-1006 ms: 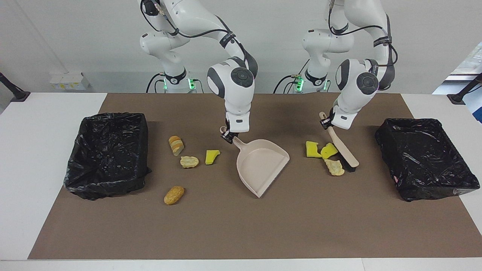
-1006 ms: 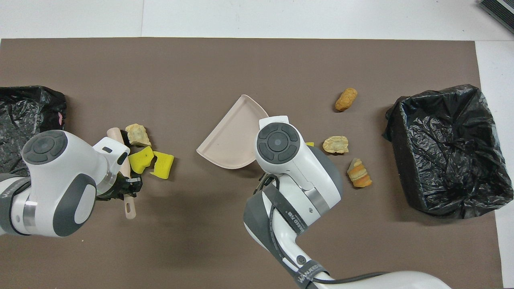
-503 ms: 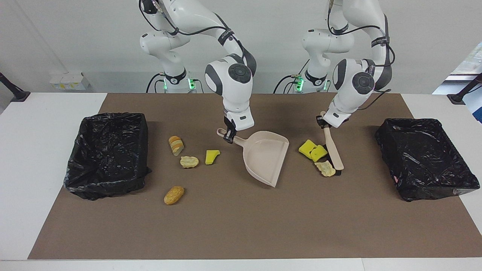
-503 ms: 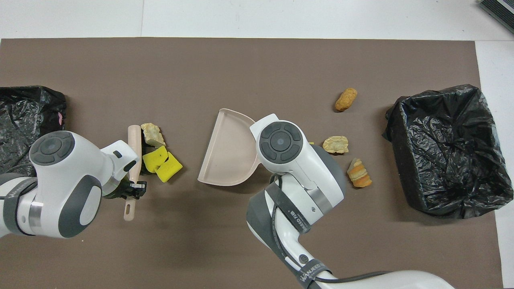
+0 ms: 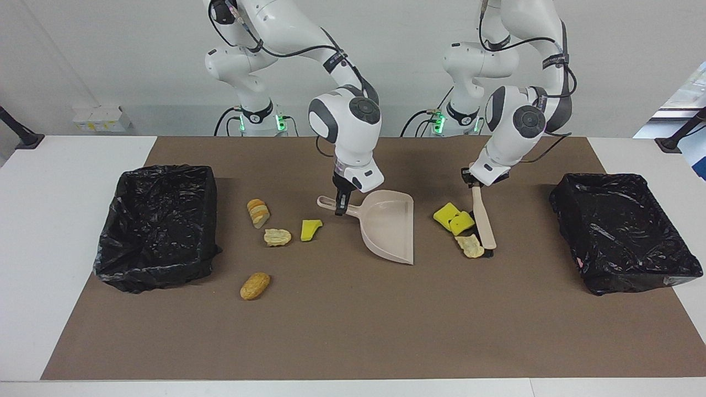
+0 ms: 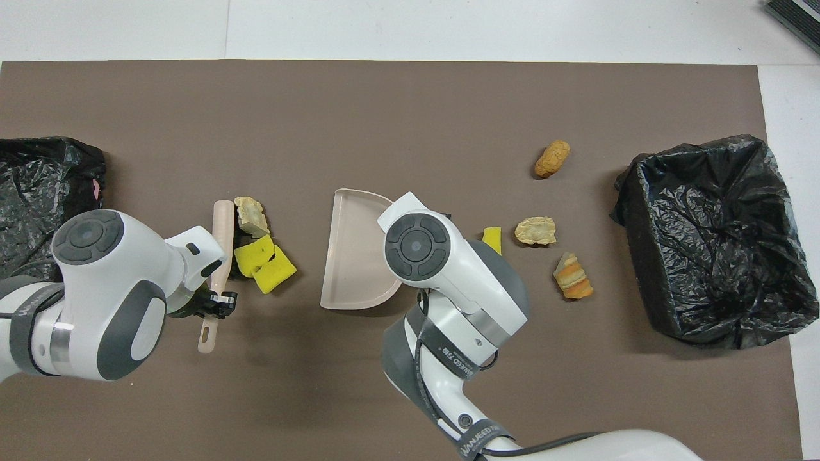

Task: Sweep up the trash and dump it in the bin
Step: 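Brush the pieces into the dustpan held by the right gripper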

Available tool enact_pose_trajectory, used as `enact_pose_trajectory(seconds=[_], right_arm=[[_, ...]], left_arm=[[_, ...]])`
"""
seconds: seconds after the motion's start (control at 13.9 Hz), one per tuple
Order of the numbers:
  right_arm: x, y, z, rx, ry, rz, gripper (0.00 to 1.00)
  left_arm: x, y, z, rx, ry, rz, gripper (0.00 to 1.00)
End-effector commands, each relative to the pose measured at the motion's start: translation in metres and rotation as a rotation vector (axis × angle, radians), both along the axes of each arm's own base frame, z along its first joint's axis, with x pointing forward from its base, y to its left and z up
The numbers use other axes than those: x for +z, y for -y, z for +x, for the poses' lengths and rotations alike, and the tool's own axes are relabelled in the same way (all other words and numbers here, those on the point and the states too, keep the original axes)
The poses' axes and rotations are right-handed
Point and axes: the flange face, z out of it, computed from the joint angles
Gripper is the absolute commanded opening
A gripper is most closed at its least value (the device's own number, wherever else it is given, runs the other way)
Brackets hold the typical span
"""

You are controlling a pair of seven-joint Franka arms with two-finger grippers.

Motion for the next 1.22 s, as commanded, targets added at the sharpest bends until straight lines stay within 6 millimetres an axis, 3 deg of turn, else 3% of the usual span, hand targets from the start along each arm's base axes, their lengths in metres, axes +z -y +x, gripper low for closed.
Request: enact_pose_trajectory(seconds=[0.0, 0.36, 0.57, 0.65, 0.79, 1.01, 1.15], right_arm=[[-0.006, -0.007, 0.008, 0.044, 0.022, 0.011, 0.00], [-0.008, -0.022, 0.010, 0.052, 0.036, 0.028, 0.00], [-0.008, -0.024, 0.010, 0.050, 0.039, 0.042, 0.00], [-0.009, -0.019, 0.014, 0.043, 0.040, 0.039, 0.00], [-0.009, -0.018, 0.014, 0.047, 0.037, 0.040, 0.00], [-0.016, -0.015, 0.018, 0.033, 0.050, 0.058, 0.00], [-0.010, -0.003, 0.027, 0.013, 0.063, 0.071, 0.00]], left_arm=[[0.003, 0.027, -0.007, -0.038, -0.002, -0.041, 0.00], [0.008, 0.109, -0.038, -0.123, -0.017, -0.113, 0.00], [0.017, 0.146, -0.053, -0.157, -0.010, -0.144, 0.00], [0.025, 0.154, -0.048, -0.146, -0.007, -0.148, 0.00], [0.039, 0.160, -0.038, -0.130, 0.002, -0.152, 0.00], [0.068, 0.149, -0.032, -0.103, -0.003, -0.150, 0.00], [0.090, 0.130, -0.031, -0.074, 0.020, -0.150, 0.00]])
